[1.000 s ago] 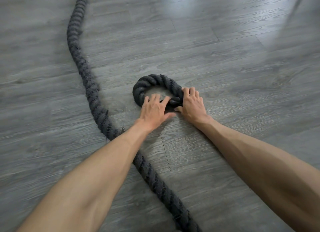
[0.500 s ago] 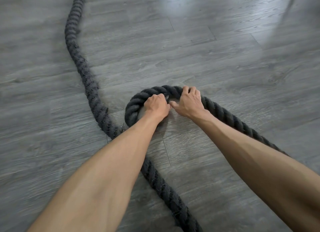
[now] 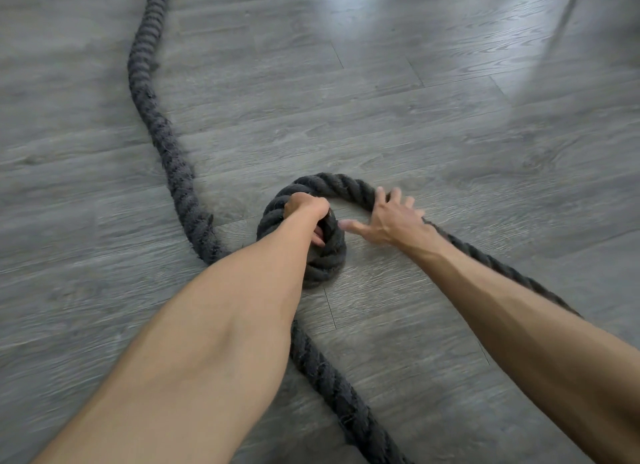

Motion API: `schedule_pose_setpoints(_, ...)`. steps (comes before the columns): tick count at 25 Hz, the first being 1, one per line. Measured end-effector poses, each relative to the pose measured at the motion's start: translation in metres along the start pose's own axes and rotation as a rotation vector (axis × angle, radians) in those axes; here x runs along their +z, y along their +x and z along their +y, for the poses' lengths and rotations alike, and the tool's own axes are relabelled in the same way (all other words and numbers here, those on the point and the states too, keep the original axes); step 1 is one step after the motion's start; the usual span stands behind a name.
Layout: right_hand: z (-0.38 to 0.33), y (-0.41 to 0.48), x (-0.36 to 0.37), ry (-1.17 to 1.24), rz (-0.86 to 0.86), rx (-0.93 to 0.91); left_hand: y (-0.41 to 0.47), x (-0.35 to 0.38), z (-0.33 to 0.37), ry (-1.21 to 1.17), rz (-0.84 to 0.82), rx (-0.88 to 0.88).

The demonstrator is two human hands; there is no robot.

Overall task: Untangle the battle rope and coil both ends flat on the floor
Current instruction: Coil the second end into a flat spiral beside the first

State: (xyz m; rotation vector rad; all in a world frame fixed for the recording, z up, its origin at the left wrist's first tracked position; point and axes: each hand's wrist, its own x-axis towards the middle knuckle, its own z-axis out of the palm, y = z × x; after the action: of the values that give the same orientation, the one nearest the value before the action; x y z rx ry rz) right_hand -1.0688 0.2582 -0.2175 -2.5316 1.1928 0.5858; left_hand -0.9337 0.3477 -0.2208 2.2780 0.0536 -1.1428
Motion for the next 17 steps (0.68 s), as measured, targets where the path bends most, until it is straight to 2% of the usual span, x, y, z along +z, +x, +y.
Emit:
schedule_pose_setpoints(4, -0.04, -0.022, 0.028, -0.103, 0.008, -0.032, -0.002, 0.005, -0.002, -0.315, 0.005, -0.114)
schedule_pose_setpoints(8, -0.04, -0.014, 0.028, -0.096, 0.087, -0.077, -0.007, 0.014, -0.004, -0.547, -0.015, -0.11)
schedule_pose_setpoints(10, -0.03, -0.007, 0.026, -0.074, 0.111, -0.158, -0.007, 0.019, -0.016, -0.487, -0.007, -0.08)
schedule_pose_setpoints(14, -0.014, 0.0, 0.019, -0.084, 0.064, -0.277, 0.008, 0.022, -0.04, -0.075, 0.194, 0.105)
schedule_pose_setpoints(17, -0.005, 0.001, 0.015, -0.099, 0.021, -0.352, 0.009, 0.0, -0.016, -0.098, 0.389, 0.316)
